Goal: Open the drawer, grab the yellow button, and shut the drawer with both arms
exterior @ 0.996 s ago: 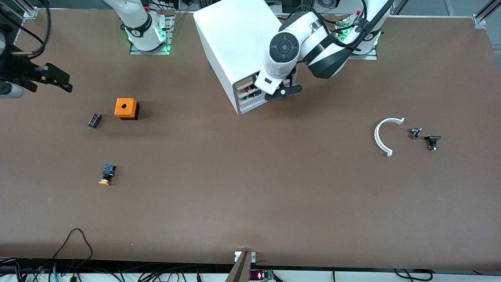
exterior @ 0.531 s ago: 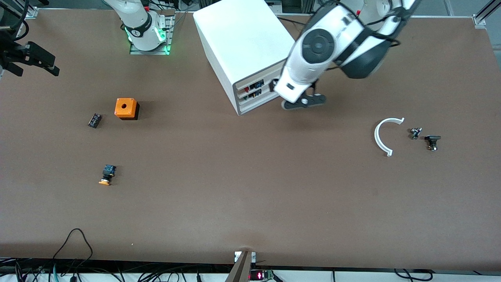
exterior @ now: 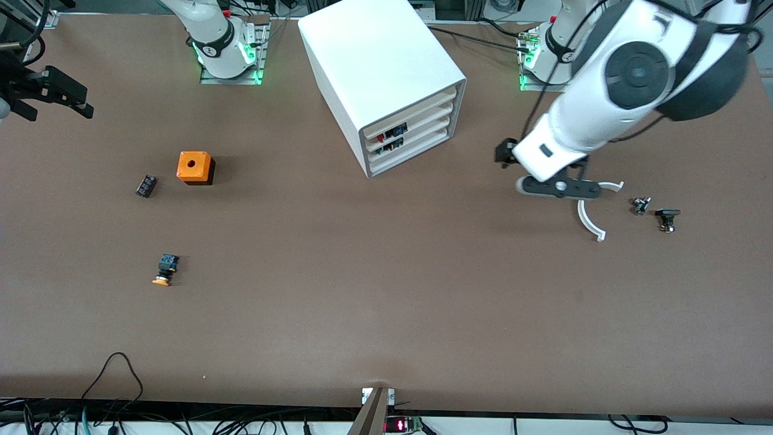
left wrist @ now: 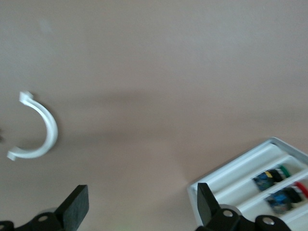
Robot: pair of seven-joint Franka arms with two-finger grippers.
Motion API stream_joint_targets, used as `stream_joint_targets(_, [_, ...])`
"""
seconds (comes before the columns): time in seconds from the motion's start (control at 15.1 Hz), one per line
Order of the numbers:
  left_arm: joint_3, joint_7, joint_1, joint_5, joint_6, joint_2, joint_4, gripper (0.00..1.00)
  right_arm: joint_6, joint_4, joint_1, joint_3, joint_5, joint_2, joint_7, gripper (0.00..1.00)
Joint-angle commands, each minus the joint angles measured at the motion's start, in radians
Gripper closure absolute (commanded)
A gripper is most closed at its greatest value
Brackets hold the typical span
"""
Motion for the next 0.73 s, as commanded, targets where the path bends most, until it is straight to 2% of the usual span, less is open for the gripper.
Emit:
stream_joint_targets(0.0, [0.184,0.234,-0.063,0.005,-0.018,-0.088,-0.022,0.01,0.028,0.006,-0.004,0.004,-0.012,0.000,0.007,0.00])
stream_joint_targets(0.2, [0.422,0.455,-0.155,-0.054,0.005,-0.145,-0.057,0.01,0.041,0.015,-0.002,0.007,-0.008,0.011,0.006,0.00])
stream_joint_targets(0.33, [0.525,0.534,-0.189,-0.064,0.053,-0.207,-0.114,0.01,0.040,0.064,-0.002,0.007,-0.012,0.037,0.007,0.00])
stream_joint_targets(0.53, [0.562,0.554,-0.203,-0.062,0.172,-0.287,-0.180,0.01,0.034,0.085,-0.002,0.007,-0.009,0.051,0.009,0.00])
stream_joint_targets(0.66, [0.579,0.546,-0.229,-0.056,0.156,-0.307,-0.197,0.00,0.034,0.084,-0.001,0.007,-0.006,0.053,0.009,0.00])
